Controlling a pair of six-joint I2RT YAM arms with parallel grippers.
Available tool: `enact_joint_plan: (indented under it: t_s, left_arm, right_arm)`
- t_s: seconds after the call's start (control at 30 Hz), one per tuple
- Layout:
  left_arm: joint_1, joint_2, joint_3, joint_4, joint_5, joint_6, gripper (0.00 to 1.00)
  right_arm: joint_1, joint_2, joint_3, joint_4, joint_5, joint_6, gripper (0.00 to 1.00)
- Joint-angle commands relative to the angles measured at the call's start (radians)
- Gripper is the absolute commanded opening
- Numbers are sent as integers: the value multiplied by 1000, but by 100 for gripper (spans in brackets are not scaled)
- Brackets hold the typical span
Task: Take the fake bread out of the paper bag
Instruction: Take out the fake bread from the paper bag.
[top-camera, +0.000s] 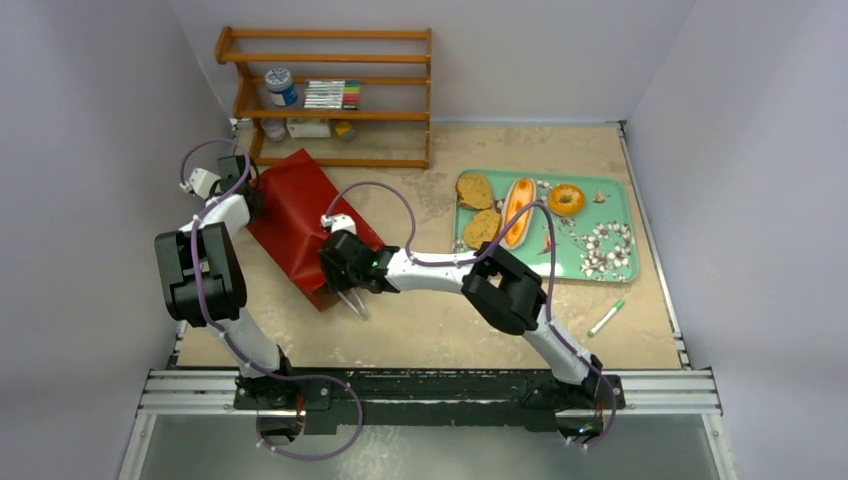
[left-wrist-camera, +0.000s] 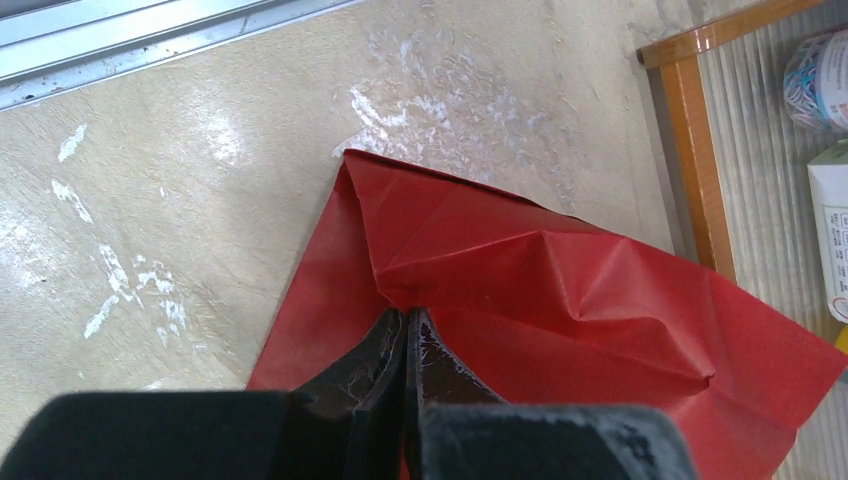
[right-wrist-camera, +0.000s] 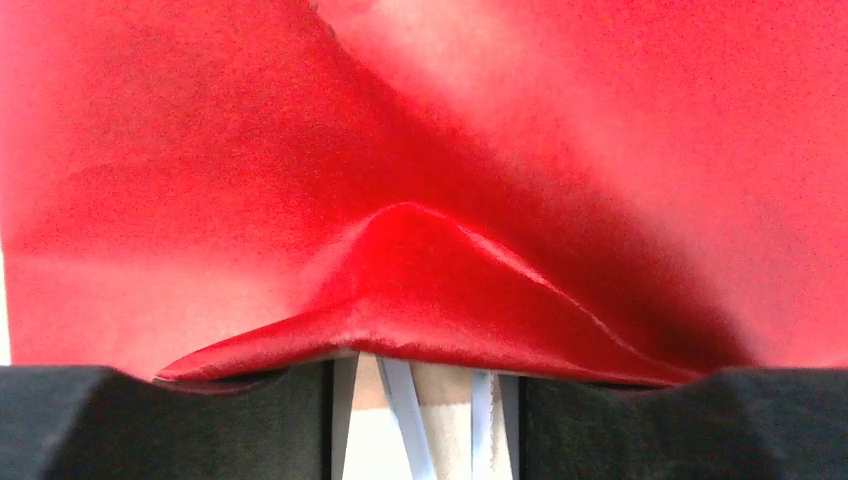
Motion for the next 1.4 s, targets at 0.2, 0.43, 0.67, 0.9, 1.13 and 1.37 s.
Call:
enact_joint_plan:
  t_s: [0.2, 0.43, 0.67, 0.9, 1.13, 1.37]
  left_arm:
    - [-9, 12, -9, -62, 48, -27, 0]
    - [-14, 36, -28, -38, 30, -197, 0]
    - [-59, 20, -60, -24, -59, -417, 0]
    - [-82, 11, -54, -45, -109, -526, 0]
    - [-85, 6, -33, -53, -105, -584, 0]
    - [-99, 22, 3, -61, -109, -631, 0]
  right_arm:
    - [-68, 67, 113, -64, 8, -88, 22]
    - [-68, -48, 1, -142, -18, -107, 17]
    - [-65, -222, -161, -184, -18, -122, 16]
    - [-55, -355, -310, -237, -79, -149, 15]
    - [-13, -491, -479, -252, -153, -186, 15]
    - [66, -555, -578, -266, -220, -196, 15]
